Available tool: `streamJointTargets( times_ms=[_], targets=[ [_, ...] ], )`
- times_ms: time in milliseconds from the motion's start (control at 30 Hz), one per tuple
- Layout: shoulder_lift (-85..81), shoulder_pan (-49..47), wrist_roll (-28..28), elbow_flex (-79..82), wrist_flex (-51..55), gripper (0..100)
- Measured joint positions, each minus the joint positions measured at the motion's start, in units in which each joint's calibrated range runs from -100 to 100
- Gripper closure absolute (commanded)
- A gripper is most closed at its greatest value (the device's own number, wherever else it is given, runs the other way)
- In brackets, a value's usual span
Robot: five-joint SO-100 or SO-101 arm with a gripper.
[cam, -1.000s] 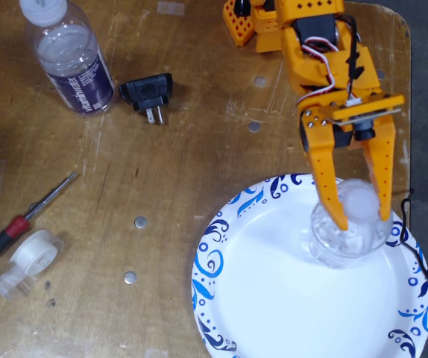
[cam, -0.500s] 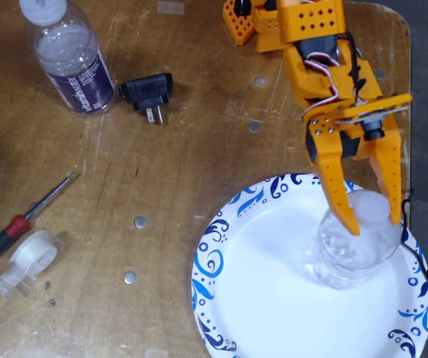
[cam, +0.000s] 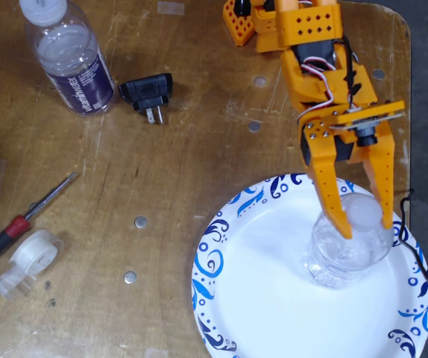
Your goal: Move the bottles to the plate
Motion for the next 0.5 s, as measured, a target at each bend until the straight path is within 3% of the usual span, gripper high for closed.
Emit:
streamJointTargets(
  times_ms=[500],
  targets=[
    [-1.43,0.36,1.3,2.79,1.7,93]
  ],
)
